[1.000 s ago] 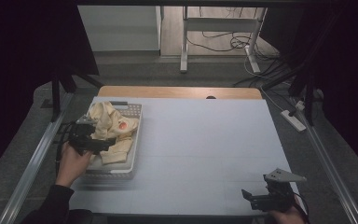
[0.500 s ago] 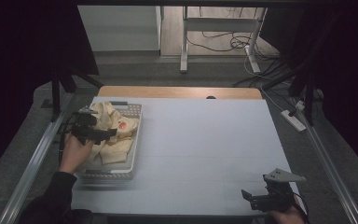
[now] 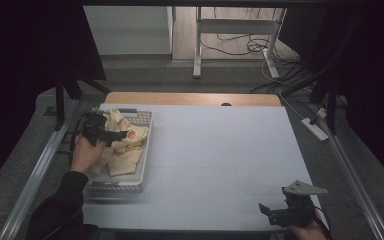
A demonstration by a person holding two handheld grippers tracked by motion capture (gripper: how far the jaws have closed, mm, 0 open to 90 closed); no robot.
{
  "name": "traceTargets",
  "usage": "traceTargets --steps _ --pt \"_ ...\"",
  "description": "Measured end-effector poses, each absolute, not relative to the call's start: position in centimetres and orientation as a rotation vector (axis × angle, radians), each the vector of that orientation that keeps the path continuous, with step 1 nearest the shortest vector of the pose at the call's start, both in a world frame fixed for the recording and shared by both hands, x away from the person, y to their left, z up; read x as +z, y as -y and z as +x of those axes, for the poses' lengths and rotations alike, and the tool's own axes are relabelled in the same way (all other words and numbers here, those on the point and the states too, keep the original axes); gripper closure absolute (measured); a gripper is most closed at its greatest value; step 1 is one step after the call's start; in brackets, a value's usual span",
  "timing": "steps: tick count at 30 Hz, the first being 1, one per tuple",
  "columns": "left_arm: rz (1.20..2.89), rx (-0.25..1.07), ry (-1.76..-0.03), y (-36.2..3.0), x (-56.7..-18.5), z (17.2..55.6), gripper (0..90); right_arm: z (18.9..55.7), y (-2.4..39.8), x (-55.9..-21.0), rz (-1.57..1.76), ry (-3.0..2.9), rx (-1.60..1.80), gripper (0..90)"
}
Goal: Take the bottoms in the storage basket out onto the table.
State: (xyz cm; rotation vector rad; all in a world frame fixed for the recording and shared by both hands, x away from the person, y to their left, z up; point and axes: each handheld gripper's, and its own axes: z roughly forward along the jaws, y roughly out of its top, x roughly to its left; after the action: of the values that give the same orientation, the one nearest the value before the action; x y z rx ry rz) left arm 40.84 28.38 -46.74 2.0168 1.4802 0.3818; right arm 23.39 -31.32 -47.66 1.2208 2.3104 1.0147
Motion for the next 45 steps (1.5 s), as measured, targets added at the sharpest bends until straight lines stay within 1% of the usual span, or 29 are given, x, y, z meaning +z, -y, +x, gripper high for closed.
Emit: traceTargets --steps 6,17,26,32,39,41,42,45 --pt "2.032 0.336 -1.503 -28.3 -47.2 42.1 0.0 23.4 31.3 -47.7 1.222 -2.313 1.014 0.1" --pt "2.099 0.306 -1.561 -27.3 -48.8 43.7 0.0 23.4 31.3 -47.7 1.22 -2.318 1.014 0.2" --pt "2.102 0.181 -1.594 -27.3 -50.4 44.8 0.0 23.4 31.3 -47.7 1.22 -2.319 1.016 0.2" --pt "2.202 0.164 -1.593 -26.7 -51.3 45.2 0.0 23.4 31.3 -47.7 1.216 -2.322 1.014 0.3" --pt "2.235 0.115 -1.584 -26.4 -51.9 45.6 0.0 23.4 31.3 -47.7 1.214 -2.321 1.017 0.3" --pt "2.244 0.114 -1.585 -26.3 -51.9 45.6 2.0 23.4 31.3 -47.7 1.213 -2.322 1.017 0.3" --pt "2.242 0.104 -1.582 -26.4 -51.8 45.6 4.5 23.4 31.3 -47.7 1.213 -2.322 1.017 0.3" --pt "2.235 0.07 -1.567 -26.7 -51.8 45.5 16.6 23.4 31.3 -47.7 1.212 -2.323 1.016 0.3"
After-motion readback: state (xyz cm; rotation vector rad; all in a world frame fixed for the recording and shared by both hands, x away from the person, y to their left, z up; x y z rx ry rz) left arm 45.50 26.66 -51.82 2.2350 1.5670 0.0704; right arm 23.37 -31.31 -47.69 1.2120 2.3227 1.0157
